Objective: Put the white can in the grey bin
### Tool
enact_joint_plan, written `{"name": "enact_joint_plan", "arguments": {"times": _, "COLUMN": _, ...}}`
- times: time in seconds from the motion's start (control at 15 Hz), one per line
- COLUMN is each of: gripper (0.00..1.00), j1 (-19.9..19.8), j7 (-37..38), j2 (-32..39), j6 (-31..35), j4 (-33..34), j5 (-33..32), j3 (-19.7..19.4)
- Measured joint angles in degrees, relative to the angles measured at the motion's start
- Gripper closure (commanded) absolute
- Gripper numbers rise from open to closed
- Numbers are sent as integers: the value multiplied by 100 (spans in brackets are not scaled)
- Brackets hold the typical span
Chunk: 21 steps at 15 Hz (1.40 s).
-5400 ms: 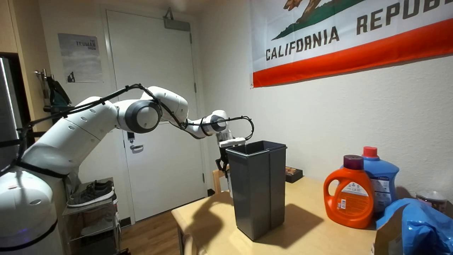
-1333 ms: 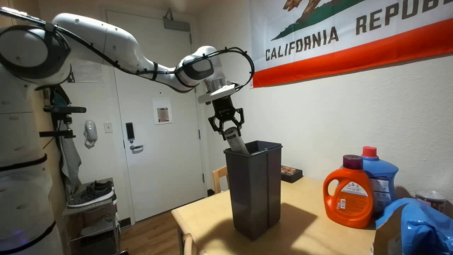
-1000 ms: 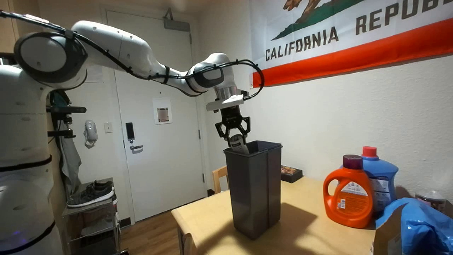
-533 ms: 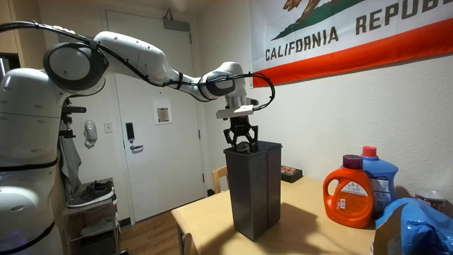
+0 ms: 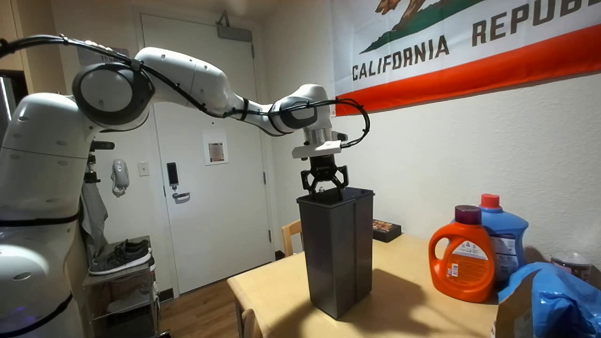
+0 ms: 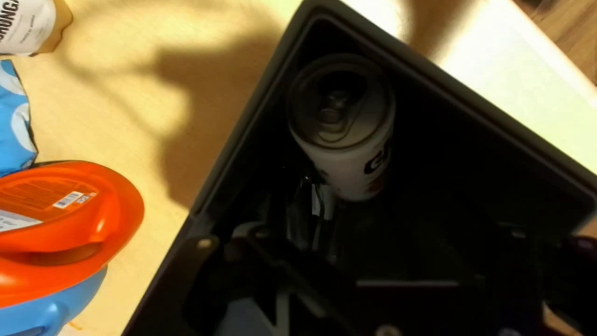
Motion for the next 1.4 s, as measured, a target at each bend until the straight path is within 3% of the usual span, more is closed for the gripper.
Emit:
{"name": "enact_joint_plan", "arguments": {"times": 0.53, "gripper": 0, "j1": 2, "j7": 95, "j2": -123, "j6": -33, "j4": 117, "j5": -16, "j3": 14}}
{"name": "enact_joint_plan", "arguments": {"times": 0.93, "gripper": 0, "j1": 59, "j7": 120, "j2": -989, "j6": -22, "j4": -227, "j5": -135, "j3": 108}}
{"name": "enact_joint_plan", "arguments": {"times": 1.4, "gripper": 0, "j1": 673, "j7": 119, "j2": -1997, "j6": -14, "j4": -1028, "j5": -752, "j3": 608}}
